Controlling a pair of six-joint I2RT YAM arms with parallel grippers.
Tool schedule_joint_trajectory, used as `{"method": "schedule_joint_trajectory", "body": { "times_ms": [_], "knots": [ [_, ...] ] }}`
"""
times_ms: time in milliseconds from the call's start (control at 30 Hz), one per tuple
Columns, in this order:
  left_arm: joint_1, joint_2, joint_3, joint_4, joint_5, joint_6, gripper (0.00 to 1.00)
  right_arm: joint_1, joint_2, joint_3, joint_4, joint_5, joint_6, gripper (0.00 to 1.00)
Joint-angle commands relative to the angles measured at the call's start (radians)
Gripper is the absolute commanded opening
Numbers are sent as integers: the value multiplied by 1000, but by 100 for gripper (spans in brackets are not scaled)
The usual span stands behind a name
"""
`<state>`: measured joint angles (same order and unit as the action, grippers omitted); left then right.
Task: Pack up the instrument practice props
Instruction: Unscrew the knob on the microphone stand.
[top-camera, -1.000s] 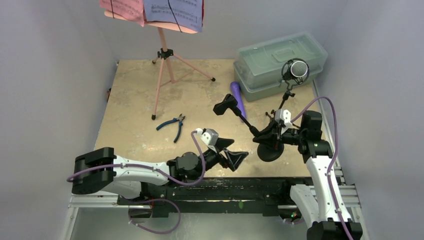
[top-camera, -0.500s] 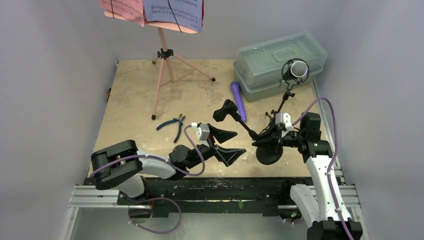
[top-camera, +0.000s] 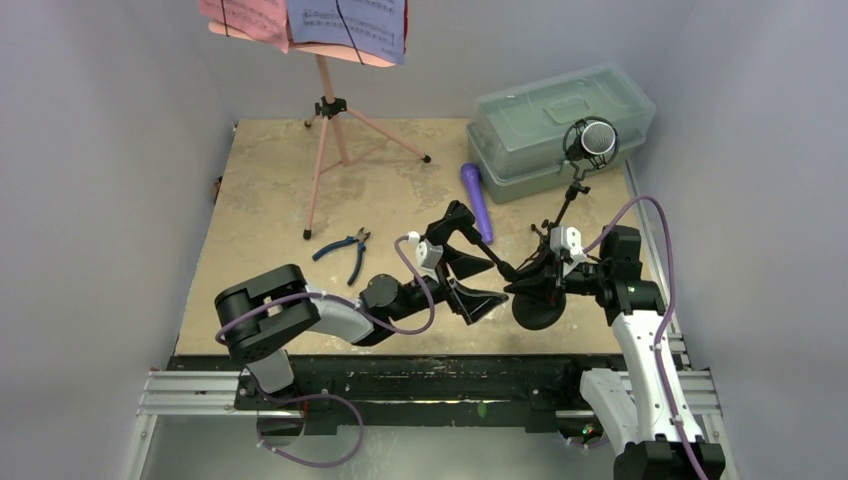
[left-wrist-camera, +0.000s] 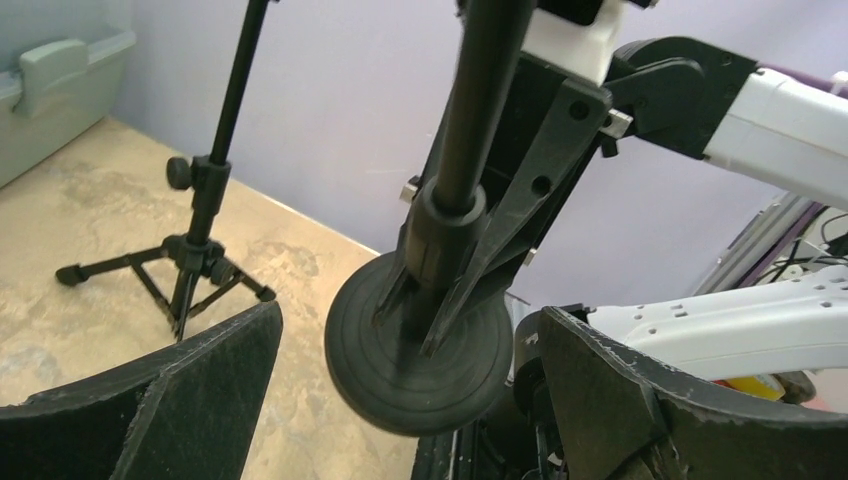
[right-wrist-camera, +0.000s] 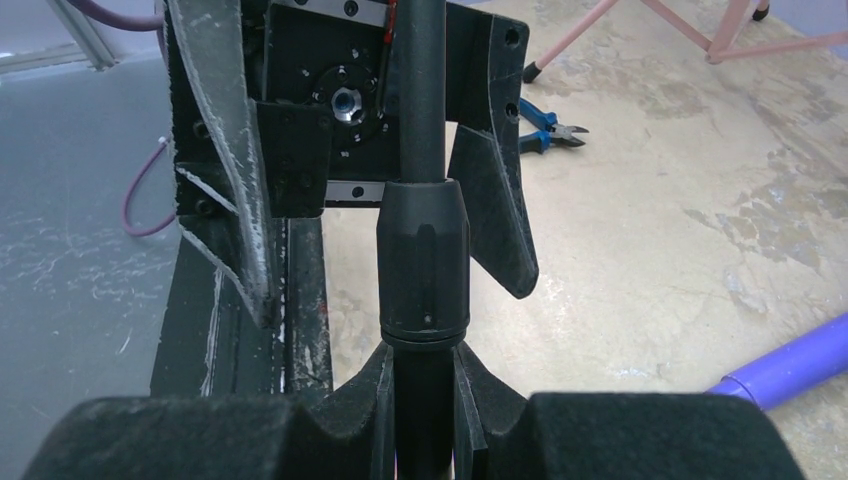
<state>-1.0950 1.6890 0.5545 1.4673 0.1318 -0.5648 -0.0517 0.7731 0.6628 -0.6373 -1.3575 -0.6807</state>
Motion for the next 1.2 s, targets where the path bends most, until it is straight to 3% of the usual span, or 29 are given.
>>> {"method": "schedule_joint_trajectory", "body": {
  "times_ms": [0, 133, 467, 667, 833, 967, 1167],
  "knots": [
    [4, 15, 66, 313, 68, -16, 100, 0, -7, 50, 9, -74, -19, 0],
    [4, 17, 94, 312, 88, -12, 95, 0, -9, 48, 8, -73, -20, 0],
    [4, 18, 129, 313, 66, 11, 65, 0, -11, 48, 6, -74, -22, 0],
    [4, 32, 146, 312, 44, -2, 34, 0, -13, 47, 5, -72, -22, 0],
    [4, 48, 165, 312, 42, -19, 27, 0, -13, 48, 5, -72, -23, 0],
    [4, 52, 172, 312, 26, -38, 1, 0, -14, 49, 7, -68, -22, 0],
    [-31, 24, 143, 311, -137, -59, 0, 0, -13, 48, 45, -17, 9, 0]
  ]
}}
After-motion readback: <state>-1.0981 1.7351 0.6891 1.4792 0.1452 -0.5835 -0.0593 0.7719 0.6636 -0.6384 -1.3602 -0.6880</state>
